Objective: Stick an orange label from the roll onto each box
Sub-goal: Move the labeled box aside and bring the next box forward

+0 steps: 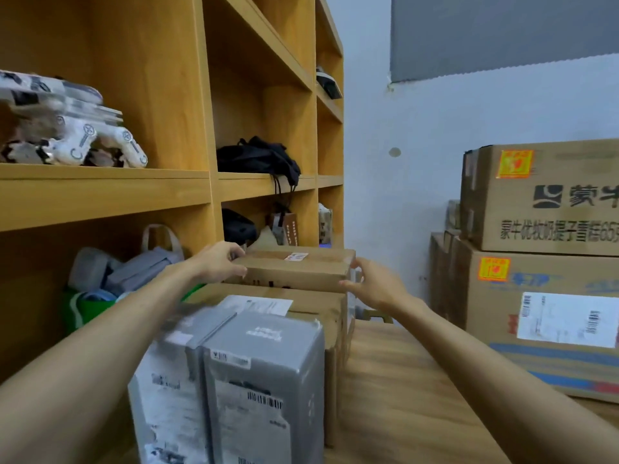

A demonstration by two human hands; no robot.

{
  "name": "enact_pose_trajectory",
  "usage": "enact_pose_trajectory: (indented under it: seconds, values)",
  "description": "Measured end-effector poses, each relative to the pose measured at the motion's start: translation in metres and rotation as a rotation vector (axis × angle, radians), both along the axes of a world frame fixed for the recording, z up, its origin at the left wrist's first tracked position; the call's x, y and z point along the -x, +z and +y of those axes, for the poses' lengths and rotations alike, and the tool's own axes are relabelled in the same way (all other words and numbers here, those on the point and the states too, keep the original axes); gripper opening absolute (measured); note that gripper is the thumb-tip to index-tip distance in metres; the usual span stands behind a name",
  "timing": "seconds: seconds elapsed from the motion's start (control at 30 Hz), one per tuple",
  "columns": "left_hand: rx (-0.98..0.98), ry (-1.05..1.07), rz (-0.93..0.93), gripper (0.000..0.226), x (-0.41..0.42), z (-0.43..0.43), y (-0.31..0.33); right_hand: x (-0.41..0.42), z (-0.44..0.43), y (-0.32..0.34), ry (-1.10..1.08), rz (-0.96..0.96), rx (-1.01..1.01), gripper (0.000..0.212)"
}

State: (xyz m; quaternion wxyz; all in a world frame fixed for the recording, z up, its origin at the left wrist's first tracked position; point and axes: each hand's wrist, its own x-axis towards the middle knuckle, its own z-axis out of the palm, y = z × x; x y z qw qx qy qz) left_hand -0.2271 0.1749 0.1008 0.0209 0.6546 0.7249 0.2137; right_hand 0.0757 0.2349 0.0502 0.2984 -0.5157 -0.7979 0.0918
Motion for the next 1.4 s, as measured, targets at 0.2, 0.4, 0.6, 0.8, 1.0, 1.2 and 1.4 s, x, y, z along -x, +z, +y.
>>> enact_pose_trajectory:
  seconds: [0.2,0.4,0.6,0.8,1.0,1.2,1.4]
  values:
    - [0.115,0.027,0.01,0.061,0.03,0.065,-0.011,0.02,0.053,-0.019,0.01,-0.019,0.085,0.071]
    - [0.14,0.065,0.059,0.071,0.046,0.106,-0.014,0.032,0.079,-0.03,0.102,0.052,0.179,0.083]
    - [0.227,0.142,0.121,0.075,0.045,0.118,-0.019,0.032,0.084,-0.041,0.136,0.126,0.209,0.082]
    - [0.266,0.168,0.164,0.078,0.04,0.123,-0.022,0.026,0.079,-0.045,0.159,0.179,0.166,0.077]
    - [0.195,0.07,0.125,0.065,0.025,0.114,-0.02,-0.004,0.081,-0.043,0.144,0.233,0.156,0.069]
    - [-0.015,-0.006,-0.032,0.046,-0.005,0.104,-0.005,-0.039,0.079,-0.019,0.138,0.343,0.109,0.057]
    - [-0.296,-0.076,-0.174,0.043,-0.03,0.075,0.031,-0.072,0.057,0.039,0.124,0.367,-0.023,0.06]
